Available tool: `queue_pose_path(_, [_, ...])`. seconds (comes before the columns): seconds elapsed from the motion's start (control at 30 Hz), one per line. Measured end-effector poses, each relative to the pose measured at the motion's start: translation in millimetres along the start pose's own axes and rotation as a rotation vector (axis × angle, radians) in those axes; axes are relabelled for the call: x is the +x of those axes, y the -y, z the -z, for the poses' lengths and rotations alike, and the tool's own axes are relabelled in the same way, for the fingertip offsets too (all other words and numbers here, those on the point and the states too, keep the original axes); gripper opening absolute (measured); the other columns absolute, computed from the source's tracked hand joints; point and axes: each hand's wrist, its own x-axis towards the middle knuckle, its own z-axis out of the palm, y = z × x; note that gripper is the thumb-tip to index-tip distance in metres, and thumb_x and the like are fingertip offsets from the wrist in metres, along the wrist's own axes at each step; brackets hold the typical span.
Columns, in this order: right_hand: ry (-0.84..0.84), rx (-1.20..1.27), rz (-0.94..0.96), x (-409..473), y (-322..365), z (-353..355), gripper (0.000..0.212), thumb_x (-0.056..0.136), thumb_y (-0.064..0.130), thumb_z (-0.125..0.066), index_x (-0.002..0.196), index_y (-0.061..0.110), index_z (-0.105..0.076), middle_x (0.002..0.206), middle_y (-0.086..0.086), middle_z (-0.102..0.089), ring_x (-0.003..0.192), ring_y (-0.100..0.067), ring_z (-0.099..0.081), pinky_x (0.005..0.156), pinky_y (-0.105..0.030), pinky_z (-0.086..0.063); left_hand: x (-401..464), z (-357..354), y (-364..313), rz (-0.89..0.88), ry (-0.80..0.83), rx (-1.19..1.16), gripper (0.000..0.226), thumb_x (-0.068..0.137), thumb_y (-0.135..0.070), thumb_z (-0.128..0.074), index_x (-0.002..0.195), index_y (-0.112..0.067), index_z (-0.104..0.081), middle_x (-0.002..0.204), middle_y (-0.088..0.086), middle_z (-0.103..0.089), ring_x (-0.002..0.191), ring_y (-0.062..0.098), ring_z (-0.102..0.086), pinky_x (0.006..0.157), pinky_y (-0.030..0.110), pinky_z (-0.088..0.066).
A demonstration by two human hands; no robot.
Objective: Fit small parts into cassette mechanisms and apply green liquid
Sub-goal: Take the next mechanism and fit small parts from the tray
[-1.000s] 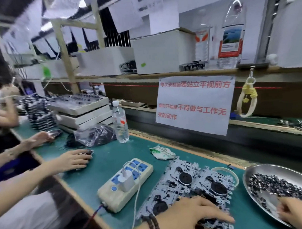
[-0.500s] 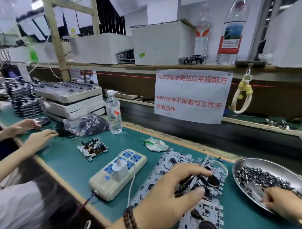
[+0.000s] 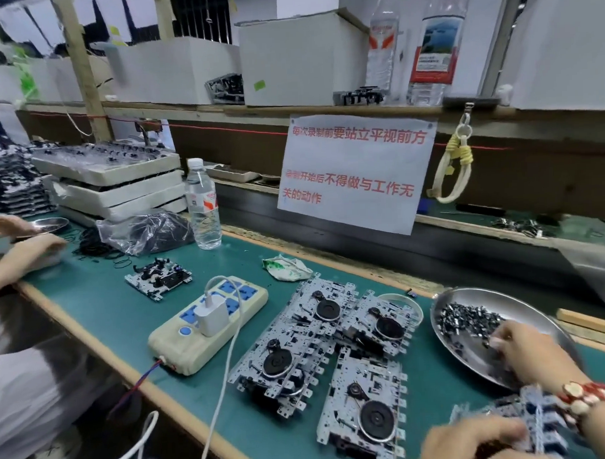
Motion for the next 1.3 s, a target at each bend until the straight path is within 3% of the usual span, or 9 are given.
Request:
queue_pose_path(0.1, [-0.103, 0.346, -0.034, -3, -1, 16, 0.016, 0.097, 0.013, -0.046, 0.087, 0.016, -0.059, 0.072, -0.007, -0.065, 0.068, -0.02, -0.062, 0.059, -0.026, -0.041, -18, -43, 6, -0.223, -0.012, 0.115, 0.028, 0.095, -0.034, -0.045, 0.121, -0.043, -0.052, 0.131, -0.024, -0.045, 0.125, -0.003, -0.04, 0.109, 0.018, -0.028])
queue_pose_path(0.17, [-0.101, 0.567, -0.012, -13, 2, 21, 0.025, 0.097, 0.01, -0.046, 0.078, 0.017, -0.061, 0.064, -0.002, -0.061, 0.059, -0.012, -0.059, 0.063, -0.029, -0.052, -21, -62, 12, -0.253, -0.013, 0.385, 0.03, 0.075, -0.057, -0.038, 0.098, -0.059, -0.057, 0.105, -0.042, -0.046, 0.103, -0.02, -0.045, 0.096, 0.007, -0.034])
queue_pose_path(0.23, [-0.13, 0.681, 0.016, -20, 5, 25, 0.034, 0.095, 0.006, -0.046, 0.068, 0.019, -0.061, 0.062, 0.0, -0.059, 0.056, -0.008, -0.057, 0.066, -0.027, -0.056, -19, -72, 12, -0.259, -0.026, 0.504, 0.029, 0.056, -0.058, -0.037, 0.069, -0.058, -0.063, 0.073, -0.039, -0.055, 0.063, -0.014, -0.057, 0.066, 0.001, -0.034])
queue_pose_path(0.3, [-0.169, 0.606, 0.063, -22, 6, 23, 0.036, 0.092, 0.0, -0.046, 0.064, 0.018, -0.058, 0.06, 0.001, -0.056, 0.053, -0.008, -0.055, 0.055, -0.013, -0.05, -17, -87, 17, -0.243, -0.034, 0.514, 0.031, 0.052, -0.059, -0.038, 0.065, -0.053, -0.066, 0.065, -0.031, -0.059, 0.051, -0.005, -0.059, 0.062, 0.011, -0.032])
queue_pose_path(0.57, [-0.082, 0.618, 0.077, -20, -5, 9, 0.036, 0.087, -0.009, -0.044, 0.063, 0.017, -0.052, 0.083, -0.013, -0.062, 0.085, -0.03, -0.062, 0.084, -0.043, -0.053, -2, -103, 31, -0.454, -0.122, 0.559, 0.04, 0.057, -0.057, -0.045, 0.095, -0.047, -0.051, 0.091, -0.024, -0.063, 0.086, -0.006, -0.048, 0.07, 0.021, -0.033])
queue_pose_path(0.8, [-0.065, 0.898, 0.062, -66, -11, 15, 0.027, 0.094, 0.012, -0.047, 0.073, 0.024, -0.058, 0.071, 0.012, -0.063, 0.064, -0.001, -0.062, 0.068, -0.012, -0.052, -9, -103, 39, -0.533, -0.124, 0.569, 0.056, 0.055, -0.059, -0.051, 0.109, -0.054, -0.035, 0.103, -0.029, -0.054, 0.087, -0.008, -0.047, 0.071, 0.021, -0.038])
queue_pose_path(1.03, [-0.066, 0.905, -0.028, -123, -25, -4, 0.024, 0.085, 0.009, -0.062, 0.07, 0.028, -0.062, 0.062, 0.011, -0.065, 0.057, -0.003, -0.059, 0.072, -0.029, -0.056, -23, -90, 45, -0.581, -0.047, 0.708, 0.021, 0.068, -0.054, -0.049, 0.08, -0.06, -0.065, 0.094, -0.021, -0.07, 0.092, 0.004, -0.049, 0.053, 0.035, -0.048])
queue_pose_path(1.13, [-0.053, 0.965, -0.053, -139, -28, -16, 0.026, 0.087, 0.003, -0.06, 0.077, 0.027, -0.064, 0.069, 0.009, -0.063, 0.059, -0.003, -0.057, 0.064, -0.02, -0.054, -29, -83, 41, -0.551, 0.084, 0.766, 0.031, 0.082, -0.06, -0.029, 0.099, -0.057, -0.054, 0.097, -0.021, -0.07, 0.096, 0.005, -0.051, 0.052, 0.035, -0.051])
queue_pose_path(1.3, [-0.155, 1.073, -0.102, -157, -32, -28, 0.028, 0.089, 0.0, -0.055, 0.072, 0.019, -0.067, 0.059, 0.007, -0.065, 0.056, 0.001, -0.058, 0.059, -0.014, -0.05, -29, -51, 38, -0.429, 0.287, 0.736, 0.063, 0.052, -0.058, -0.03, 0.113, -0.045, -0.042, 0.104, -0.032, -0.06, 0.097, -0.007, -0.053, 0.056, 0.013, -0.039])
